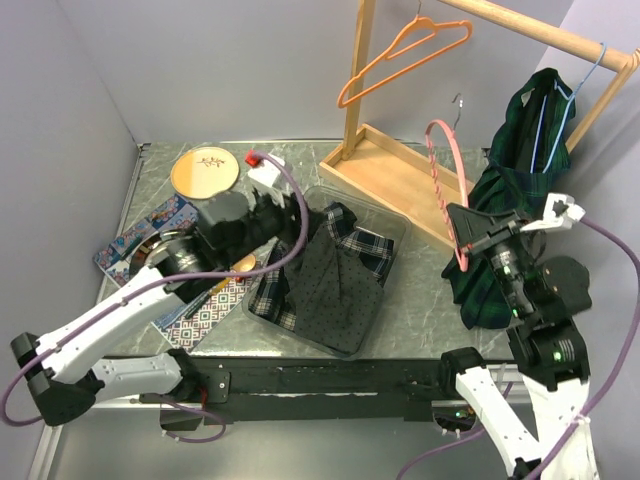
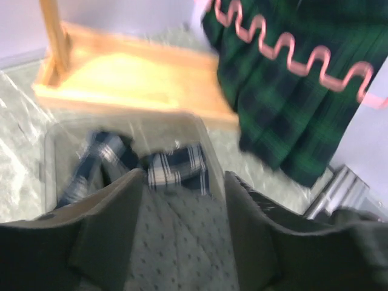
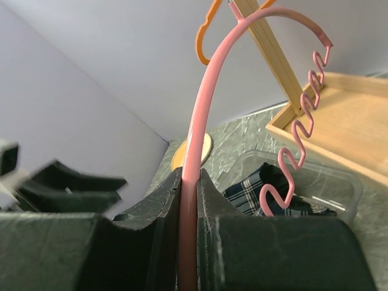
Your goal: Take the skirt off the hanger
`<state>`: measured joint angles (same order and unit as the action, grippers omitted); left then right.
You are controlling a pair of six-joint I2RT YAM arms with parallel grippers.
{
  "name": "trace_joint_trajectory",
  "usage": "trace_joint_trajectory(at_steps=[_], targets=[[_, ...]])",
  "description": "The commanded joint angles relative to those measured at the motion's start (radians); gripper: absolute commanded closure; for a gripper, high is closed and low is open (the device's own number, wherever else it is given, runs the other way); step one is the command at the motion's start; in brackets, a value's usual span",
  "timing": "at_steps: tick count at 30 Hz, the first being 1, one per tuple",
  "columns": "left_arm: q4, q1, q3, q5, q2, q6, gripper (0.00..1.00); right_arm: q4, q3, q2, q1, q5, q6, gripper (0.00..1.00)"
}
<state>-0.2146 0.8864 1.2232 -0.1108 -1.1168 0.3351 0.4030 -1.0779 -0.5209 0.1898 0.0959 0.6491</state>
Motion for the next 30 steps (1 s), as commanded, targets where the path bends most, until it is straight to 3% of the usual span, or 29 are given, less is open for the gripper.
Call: trace_joint_trajectory(at_steps=[1,5,9,10,11,14,17,21,25,28,30], targets=[[-0.003,0.003,-0.149,-0.002,-0.075,0.053,0.46,-0.150,-0.083,-0.079,-0.003,-0.022,0.055,1.00],[0.122,-0.015,-0.286,-0.024,-0.168,0.132,0.47,-0.184,-0.148,-0.172,-0.003,-0.050,0.069,1.00],[0.300,-0.017,-0.333,0.085,-0.335,0.179,0.48,-0.236,-0.174,-0.235,-0.001,-0.159,0.075,1.00],[0.340,-0.017,-0.333,0.103,-0.381,0.183,0.44,-0.246,-0.189,-0.254,0.000,-0.191,0.072,1.00],[0.337,-0.018,-0.309,0.134,-0.478,0.171,0.44,-0.254,-0.197,-0.292,0.000,-0.212,0.067,1.00],[0.276,-0.017,-0.234,0.160,-0.573,0.145,0.47,-0.268,-0.253,-0.382,0.000,-0.255,0.038,1.00],[0.270,-0.015,-0.219,0.220,-0.504,0.134,0.41,-0.265,-0.321,-0.447,0.000,-0.266,0.015,1.00],[0.147,-0.017,-0.136,0.186,-0.385,0.108,0.32,-0.360,-0.329,-0.476,0.000,-0.305,0.011,1.00],[0.078,-0.017,-0.048,0.178,-0.282,0.091,0.15,-0.432,-0.359,-0.521,0.000,-0.325,0.000,1.00],[0.101,-0.017,-0.045,0.284,-0.213,0.085,0.03,-0.466,-0.373,-0.542,0.000,-0.321,-0.003,1.00],[0.089,-0.018,-0.039,0.335,-0.206,0.087,0.03,-0.495,-0.364,-0.544,-0.001,-0.309,0.007,1.00]])
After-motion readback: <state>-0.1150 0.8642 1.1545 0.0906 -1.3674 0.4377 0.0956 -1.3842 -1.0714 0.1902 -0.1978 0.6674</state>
